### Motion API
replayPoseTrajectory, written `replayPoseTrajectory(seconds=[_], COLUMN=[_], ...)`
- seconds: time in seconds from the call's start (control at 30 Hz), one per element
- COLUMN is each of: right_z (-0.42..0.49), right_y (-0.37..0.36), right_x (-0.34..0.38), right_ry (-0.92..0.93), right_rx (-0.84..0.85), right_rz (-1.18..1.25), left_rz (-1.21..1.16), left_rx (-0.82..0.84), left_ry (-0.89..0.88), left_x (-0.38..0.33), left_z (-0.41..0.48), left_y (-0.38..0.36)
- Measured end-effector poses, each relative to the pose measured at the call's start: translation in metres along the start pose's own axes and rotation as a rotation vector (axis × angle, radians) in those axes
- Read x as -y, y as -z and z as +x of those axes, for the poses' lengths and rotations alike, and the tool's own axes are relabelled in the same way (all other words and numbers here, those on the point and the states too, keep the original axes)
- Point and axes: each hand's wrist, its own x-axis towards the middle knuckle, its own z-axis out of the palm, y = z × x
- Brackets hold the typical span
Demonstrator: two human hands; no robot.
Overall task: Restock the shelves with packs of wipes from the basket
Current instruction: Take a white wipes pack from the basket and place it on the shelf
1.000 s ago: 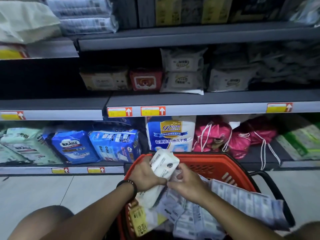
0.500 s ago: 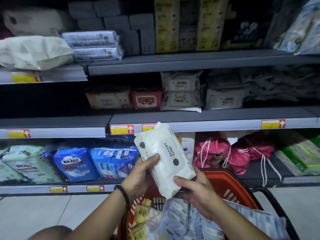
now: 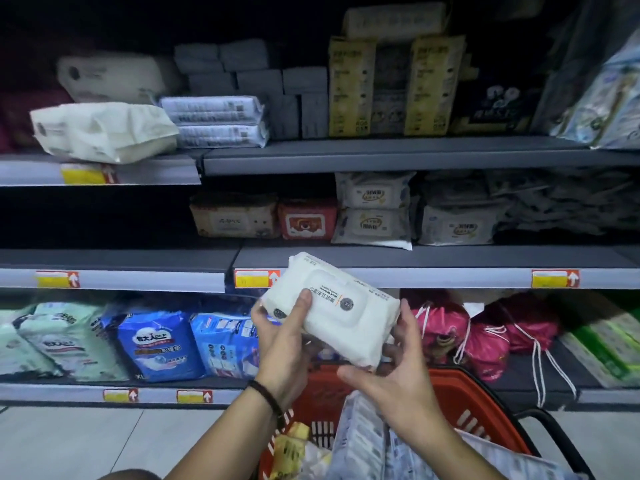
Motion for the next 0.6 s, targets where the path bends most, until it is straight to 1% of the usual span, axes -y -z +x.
replayPoseTrajectory(seconds=[0.07,0.17,0.23,0.3,0.4,0.47,0.53,0.6], right_z=[-0.009,-0.009,0.004,0.021,0.043,0.055,0.073,0.096], right_y=[-0.017,-0.038,-0.050,-0.064,-0.098,-0.128,-0.162,-0.197], right_x=[0.011,0.042,0.072,0.110,0.171,0.204,0.234,0.260], right_ry=[0.097,0.310,0.415,0.515,0.583,0.612,0.659,0.668], right_rx=[0.011,-0.086,-0.136,-0.131,-0.022,0.045,0.085,0.150], right_rz=[-0.079,-0.131,-0.157,-0.181,-0.168,-0.161,-0.166,-0.158], left_rz=[-0.031,-0.047,-0.009,0.098,0.308,0.402,0.436,0.443], left_rx=[0.021,0.113,0.186,0.219,0.141,0.088,0.030,-0.045], left_ry=[-0.061,-0.158,-0.263,-0.408,-0.618,-0.728,-0.796,-0.867], left_x=[-0.017,-0.055,-0.088,-0.130,-0.201,-0.245,-0.284,-0.317], left_z=[-0.005,-0.017,-0.021,-0.022,-0.017,-0.010,-0.002,0.007], left_y=[0.000,0.002,0.010,0.021,0.037,0.044,0.048,0.051])
